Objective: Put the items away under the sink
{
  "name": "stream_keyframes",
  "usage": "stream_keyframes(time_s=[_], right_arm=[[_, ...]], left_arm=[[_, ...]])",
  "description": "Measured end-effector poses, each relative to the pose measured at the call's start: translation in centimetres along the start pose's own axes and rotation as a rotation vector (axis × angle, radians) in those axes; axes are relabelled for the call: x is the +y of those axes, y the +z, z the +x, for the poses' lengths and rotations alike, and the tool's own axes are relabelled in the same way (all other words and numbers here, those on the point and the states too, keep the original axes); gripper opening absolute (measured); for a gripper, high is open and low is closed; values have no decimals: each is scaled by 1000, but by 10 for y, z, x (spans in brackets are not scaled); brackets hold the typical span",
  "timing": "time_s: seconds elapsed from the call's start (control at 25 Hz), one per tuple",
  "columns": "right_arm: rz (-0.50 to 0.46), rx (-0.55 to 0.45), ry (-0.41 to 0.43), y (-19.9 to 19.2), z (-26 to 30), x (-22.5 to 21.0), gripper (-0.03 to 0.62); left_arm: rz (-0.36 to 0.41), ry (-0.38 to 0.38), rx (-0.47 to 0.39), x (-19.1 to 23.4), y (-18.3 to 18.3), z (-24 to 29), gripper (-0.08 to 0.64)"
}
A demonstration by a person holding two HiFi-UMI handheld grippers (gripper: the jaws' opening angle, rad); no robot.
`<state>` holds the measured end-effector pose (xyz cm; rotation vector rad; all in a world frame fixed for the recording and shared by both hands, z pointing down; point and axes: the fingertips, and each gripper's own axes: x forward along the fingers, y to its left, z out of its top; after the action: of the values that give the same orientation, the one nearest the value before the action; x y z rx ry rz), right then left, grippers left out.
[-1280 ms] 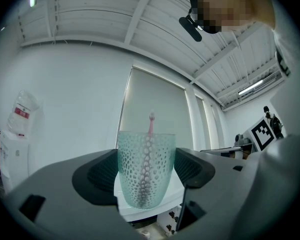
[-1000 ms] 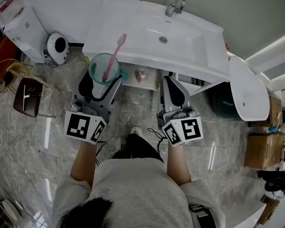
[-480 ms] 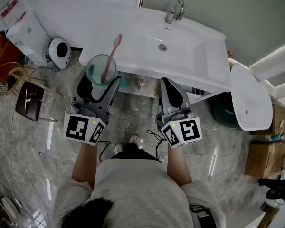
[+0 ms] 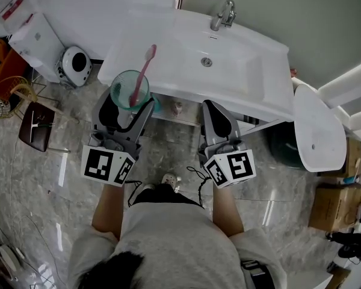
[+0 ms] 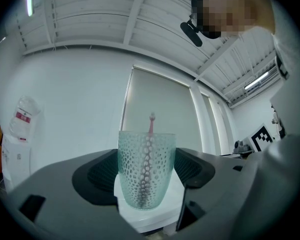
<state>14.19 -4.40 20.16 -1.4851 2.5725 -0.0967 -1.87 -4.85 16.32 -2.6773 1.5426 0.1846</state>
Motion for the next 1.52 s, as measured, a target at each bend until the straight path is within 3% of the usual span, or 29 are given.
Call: stream_keyframes(time_s=[0.44, 0.84, 1.12, 1.52], right_arm=[[15, 13, -36, -10, 13, 35, 11], [50, 45, -81, -49, 20, 61, 11], [45, 47, -80, -71, 37, 48, 11], [-13, 76, 22, -141, 78, 27, 11]], left_arm=[[-24, -37, 17, 28, -3, -26, 345], [-36, -75, 56, 52, -30, -54, 345], [-59, -63, 69, 65, -62, -47, 345], [-80, -45, 67, 78, -140, -25, 345]])
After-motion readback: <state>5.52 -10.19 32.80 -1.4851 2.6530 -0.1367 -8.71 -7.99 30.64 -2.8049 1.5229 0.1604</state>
